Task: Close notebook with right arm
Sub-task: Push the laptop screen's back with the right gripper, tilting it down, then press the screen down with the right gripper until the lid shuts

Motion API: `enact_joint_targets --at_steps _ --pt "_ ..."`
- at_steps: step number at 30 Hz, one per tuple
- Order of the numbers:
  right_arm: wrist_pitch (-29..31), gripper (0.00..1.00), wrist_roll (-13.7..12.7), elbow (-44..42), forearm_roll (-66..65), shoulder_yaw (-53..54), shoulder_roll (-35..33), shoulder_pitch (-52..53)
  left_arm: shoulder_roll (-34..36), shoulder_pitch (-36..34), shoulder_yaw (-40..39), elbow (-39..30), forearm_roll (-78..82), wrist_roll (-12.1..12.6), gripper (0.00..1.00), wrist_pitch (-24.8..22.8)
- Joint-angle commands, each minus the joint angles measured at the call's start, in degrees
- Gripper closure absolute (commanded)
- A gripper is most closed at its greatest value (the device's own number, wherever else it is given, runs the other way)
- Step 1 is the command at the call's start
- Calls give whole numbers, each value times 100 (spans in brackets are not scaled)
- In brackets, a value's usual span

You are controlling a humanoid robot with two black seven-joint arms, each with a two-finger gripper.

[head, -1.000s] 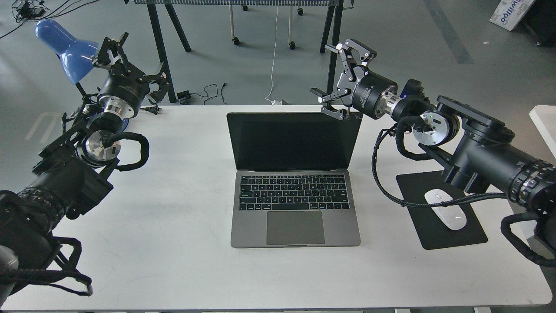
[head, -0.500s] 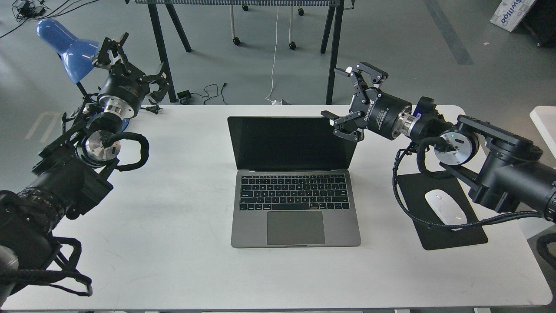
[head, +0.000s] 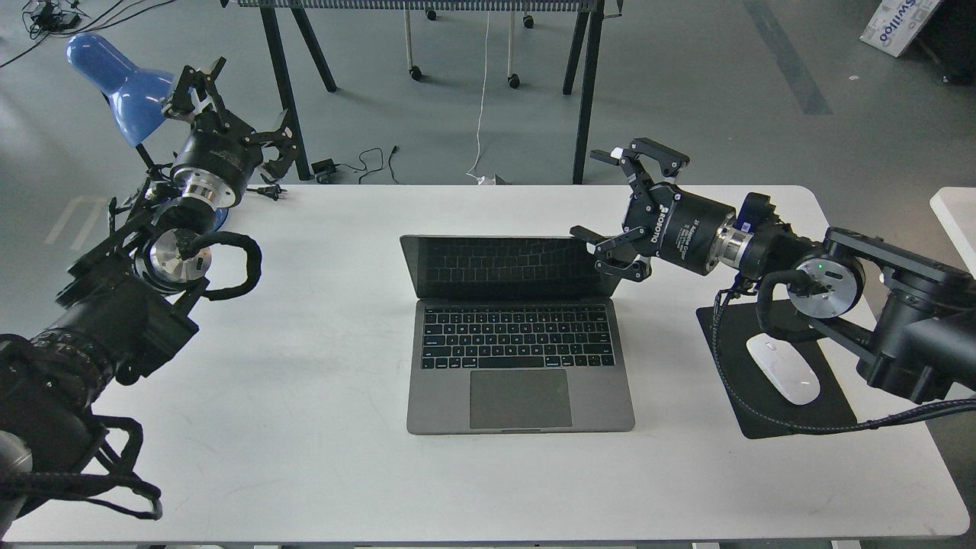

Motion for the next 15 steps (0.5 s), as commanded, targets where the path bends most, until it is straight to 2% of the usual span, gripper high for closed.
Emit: enact_joint_targets --at_steps 1,15 --pt "-6 0 -6 235 -138 -7 -168 -184 0 0 0 0 0 0 0 0" --pt "-6 0 12 552 -427 1 -230 -737 0 0 0 0 0 0 0 0"
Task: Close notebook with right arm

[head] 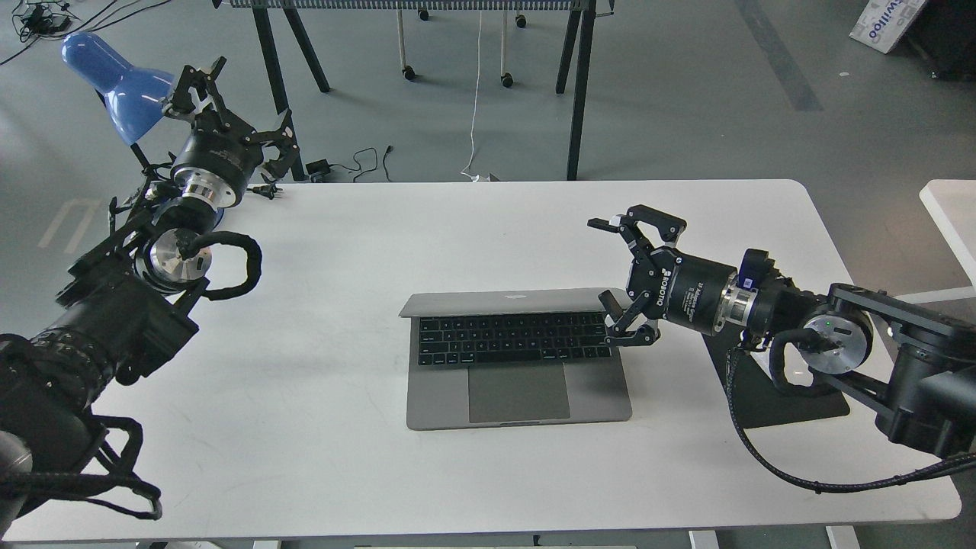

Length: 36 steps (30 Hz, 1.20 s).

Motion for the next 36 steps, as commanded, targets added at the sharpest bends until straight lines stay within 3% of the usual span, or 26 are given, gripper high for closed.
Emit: enact_joint_targets --at_steps 1,36 --pt "-3 0 14 32 -160 14 -6 -116 0 0 0 0 0 0 0 0" --pt "-412 0 58 -425 -1189 31 600 -1311 0 0 0 0 0 0 0 0"
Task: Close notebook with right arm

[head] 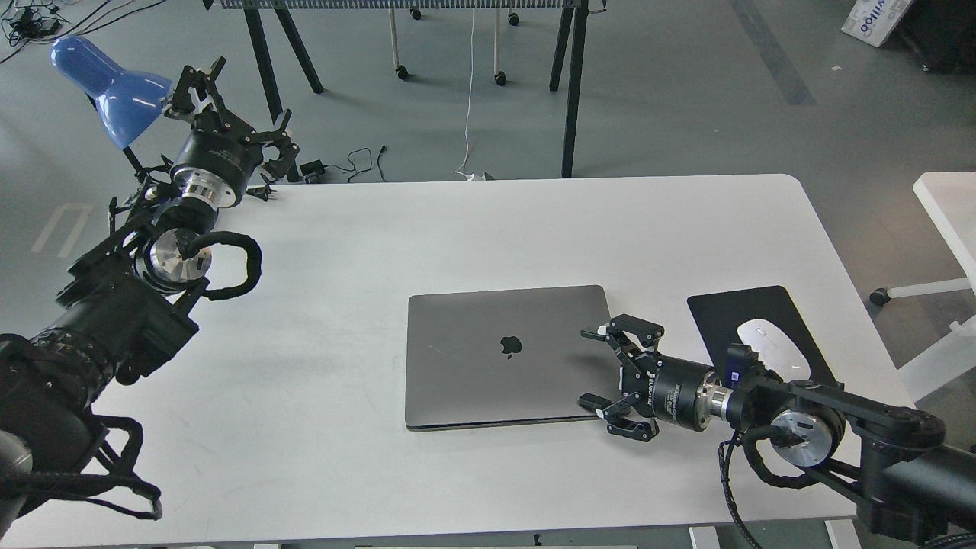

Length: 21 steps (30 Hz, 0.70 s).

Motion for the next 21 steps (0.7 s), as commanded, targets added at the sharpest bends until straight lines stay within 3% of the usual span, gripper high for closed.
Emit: enact_joint_targets --at_steps 1,14,21 --pt "-50 0 -2 -3 -2 -5 7 -54 0 0 0 0 0 0 0 0" --pt "-59 0 15 111 7 82 -28 -28 0 0 0 0 0 0 0 0" --pt "11 0 103 428 16 1706 -397 -63 0 0 0 0 0 0 0 0"
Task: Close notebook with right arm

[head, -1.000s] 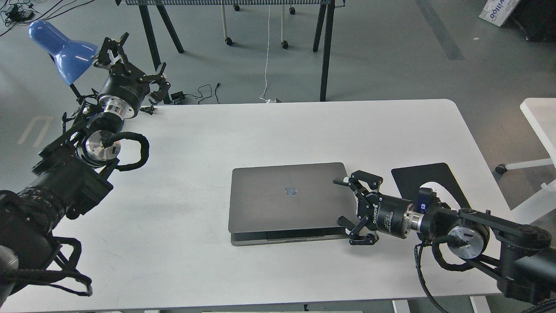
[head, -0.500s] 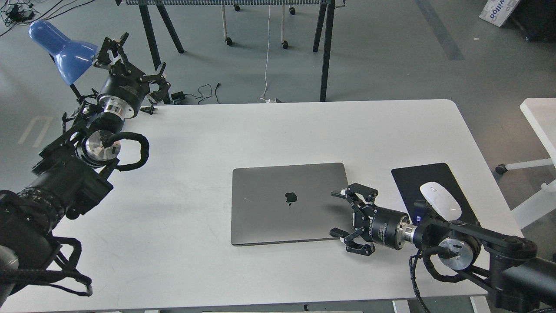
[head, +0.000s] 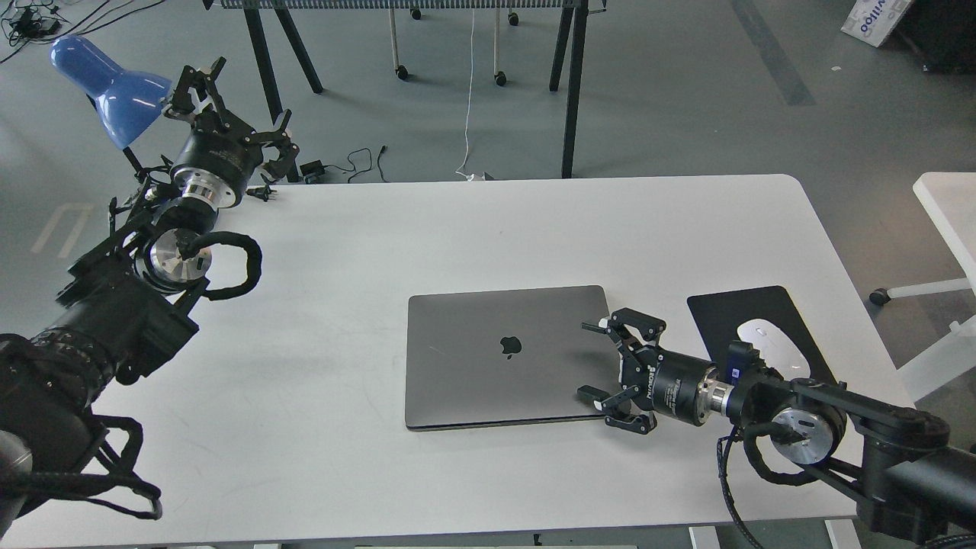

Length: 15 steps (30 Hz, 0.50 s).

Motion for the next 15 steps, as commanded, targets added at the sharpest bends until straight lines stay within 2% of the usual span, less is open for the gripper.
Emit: enact_joint_targets --at_steps 1,6,15 --pt "16 0 6 62 3 917 -78 -7 0 0 0 0 0 0 0 0" --pt "-27 0 -12 -86 -6 2183 -26 151 9 0 0 0 0 9 0 0" --pt "-10 0 -143 -1913 143 3722 712 810 0 0 -44 0 -35 -18 0 0"
